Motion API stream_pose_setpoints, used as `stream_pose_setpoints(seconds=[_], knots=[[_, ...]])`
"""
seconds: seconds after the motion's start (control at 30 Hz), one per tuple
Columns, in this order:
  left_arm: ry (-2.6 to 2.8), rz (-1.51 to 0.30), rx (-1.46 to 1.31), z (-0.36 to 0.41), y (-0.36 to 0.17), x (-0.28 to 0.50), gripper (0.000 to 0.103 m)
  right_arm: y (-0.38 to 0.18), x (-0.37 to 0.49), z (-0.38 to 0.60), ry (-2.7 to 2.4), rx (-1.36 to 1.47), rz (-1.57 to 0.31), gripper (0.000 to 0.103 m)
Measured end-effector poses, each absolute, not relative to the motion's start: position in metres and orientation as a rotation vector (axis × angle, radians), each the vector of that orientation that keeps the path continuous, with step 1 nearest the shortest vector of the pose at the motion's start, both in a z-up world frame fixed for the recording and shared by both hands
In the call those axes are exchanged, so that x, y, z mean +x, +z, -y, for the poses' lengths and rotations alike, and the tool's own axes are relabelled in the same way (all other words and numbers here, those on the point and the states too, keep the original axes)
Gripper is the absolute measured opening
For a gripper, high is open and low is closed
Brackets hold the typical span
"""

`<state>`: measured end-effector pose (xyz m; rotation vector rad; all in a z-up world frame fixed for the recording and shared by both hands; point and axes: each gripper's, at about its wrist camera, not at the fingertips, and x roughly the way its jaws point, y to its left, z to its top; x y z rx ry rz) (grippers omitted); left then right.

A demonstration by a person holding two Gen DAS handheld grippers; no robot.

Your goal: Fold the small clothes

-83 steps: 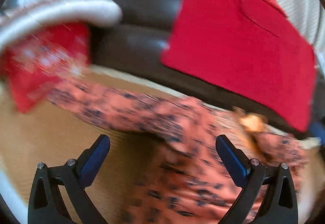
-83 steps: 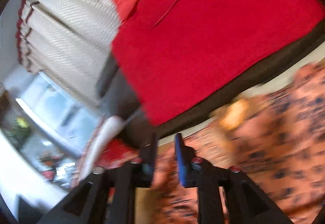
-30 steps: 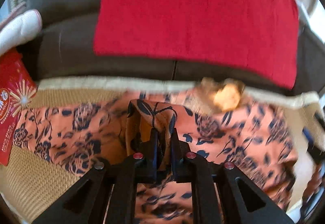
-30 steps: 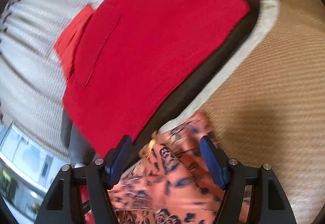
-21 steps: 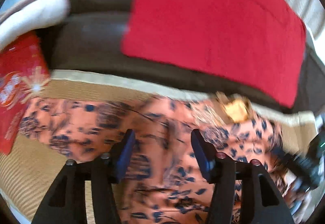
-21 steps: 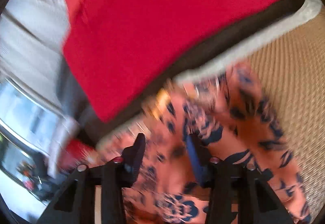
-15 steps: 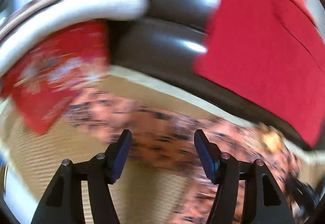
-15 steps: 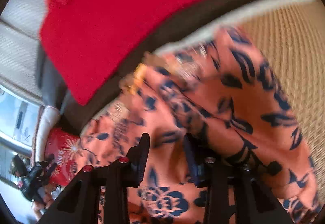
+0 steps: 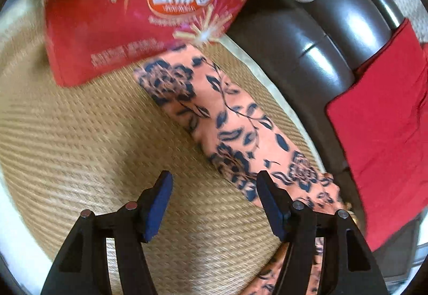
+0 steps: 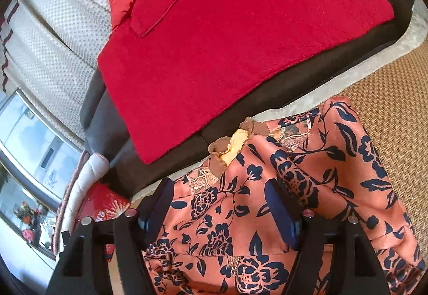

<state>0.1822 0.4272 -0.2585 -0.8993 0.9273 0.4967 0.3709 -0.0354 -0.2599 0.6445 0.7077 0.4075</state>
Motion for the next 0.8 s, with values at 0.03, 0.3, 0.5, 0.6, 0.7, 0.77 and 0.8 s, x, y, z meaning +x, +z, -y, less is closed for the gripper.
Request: stream_pose_setpoints(seconds=[0.03,0.3,0.5,0.6,0.7,0.77,0.8], knots=[[0.463,-0.918,-0.929,-0.425,-0.261,0.183,0.065,-0.260,0.371,0.033,0.411,0.646,-0.710,0.074],[0.453,-0.801,-1.049,-0.444,-0.270,0.184,0.060,-0.258,0.368,0.024,0.428,0.621,-0.689,0.074],[0.455,-0.770,-1.116,-0.464,-0.292,0.190,0.057,-0.257,0.367,0.024,0.427,0.614,-0.679,0.074],[0.457,-0.754,-1.133,-0.471,-0.303,0.199,0.057,-0.256,0.368,0.021,0.421,0.591,-0.670,0.074],[0.464,-0.745,-1.162,-0.475,-0.313,0.205,0.050,-0.256,0.369,0.019,0.414,0.577,-0.662,0.074],[0.475,-0.751,-1.159,-0.476,-0.316,0.210,0.033,-0.257,0.371,0.018,0.408,0.571,-0.662,0.074],[0.481,-0.754,-1.155,-0.476,-0.318,0.211,0.026,-0.257,0.372,0.018,0.404,0.570,-0.661,0.074]])
